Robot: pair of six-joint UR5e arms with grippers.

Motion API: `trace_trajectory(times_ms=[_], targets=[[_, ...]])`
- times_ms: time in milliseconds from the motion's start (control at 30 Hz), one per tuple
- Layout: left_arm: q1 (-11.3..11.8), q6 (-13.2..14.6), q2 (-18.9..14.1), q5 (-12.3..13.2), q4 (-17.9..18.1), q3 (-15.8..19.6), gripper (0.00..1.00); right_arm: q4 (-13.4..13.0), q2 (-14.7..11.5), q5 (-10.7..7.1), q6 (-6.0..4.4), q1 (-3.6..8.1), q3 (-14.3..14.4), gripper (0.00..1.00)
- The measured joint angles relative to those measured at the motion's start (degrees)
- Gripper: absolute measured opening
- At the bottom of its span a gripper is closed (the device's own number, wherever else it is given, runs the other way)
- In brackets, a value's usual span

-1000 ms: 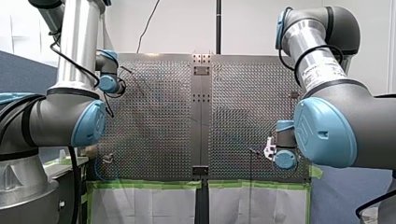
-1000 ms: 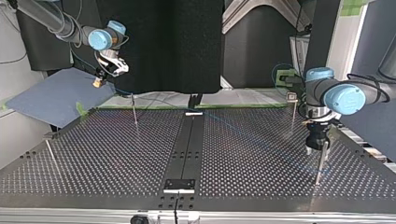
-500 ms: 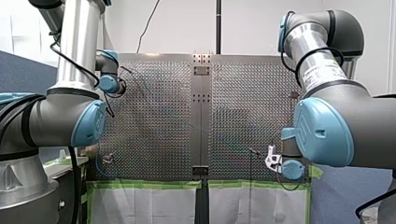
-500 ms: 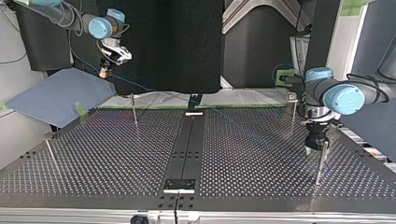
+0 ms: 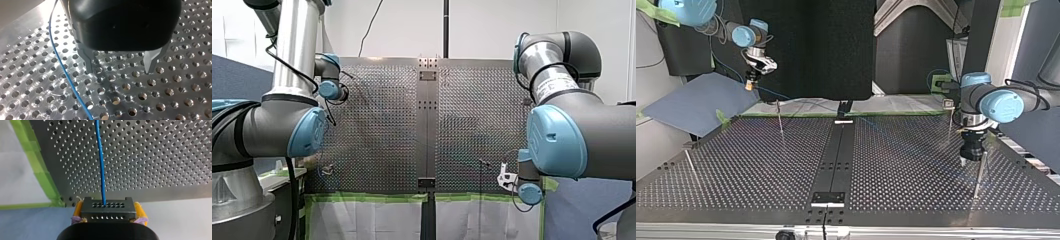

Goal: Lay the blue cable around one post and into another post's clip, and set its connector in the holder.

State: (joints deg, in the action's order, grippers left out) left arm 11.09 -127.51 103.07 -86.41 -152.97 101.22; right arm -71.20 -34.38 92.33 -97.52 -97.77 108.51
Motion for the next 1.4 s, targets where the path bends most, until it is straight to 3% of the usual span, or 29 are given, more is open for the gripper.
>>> trace_trajectory(times_ms=[100, 333, 633, 833, 1000, 1200, 1400], targets=[[0.0, -0.1, 0.0, 0.0, -0.1, 0.0, 0.99, -1.3, 1.4, -1.34, 0.35, 0.45, -1.3, 0.0], [-0.3, -0.2, 0.0, -0.3, -0.4, -0.1, 0.99, -3.6, 4.7, -4.72, 3.1, 2.22, -2.5, 0.0], [-0.7, -0.2, 0.0, -0.3, -0.5, 0.0, 0.99, -6.7, 8.8, -8.78, 4.19, 4.25, -3.8, 0.0], [-1.2, -0.2, 0.0, -0.3, -0.6, 0.0, 0.99, -7.0, 11.5, -11.89, 3.98, 5.12, -5.2, 0.0], [-1.5, -0.6, 0.0, -0.1, -0.7, -0.1, 0.99, -7.1, 12.1, -14.21, 3.86, 5.93, -5.9, 0.0], [-1.8, -1.3, 0.0, 0.4, -0.8, -0.1, 0.99, -6.8, 10.7, -16.95, 3.69, 6.97, -6.2, 0.0], [-2.1, -1.5, 0.0, 0.4, -0.9, -0.1, 0.99, -5.2, 8.0, -19.83, 2.46, 8.16, -6.2, 0.0]])
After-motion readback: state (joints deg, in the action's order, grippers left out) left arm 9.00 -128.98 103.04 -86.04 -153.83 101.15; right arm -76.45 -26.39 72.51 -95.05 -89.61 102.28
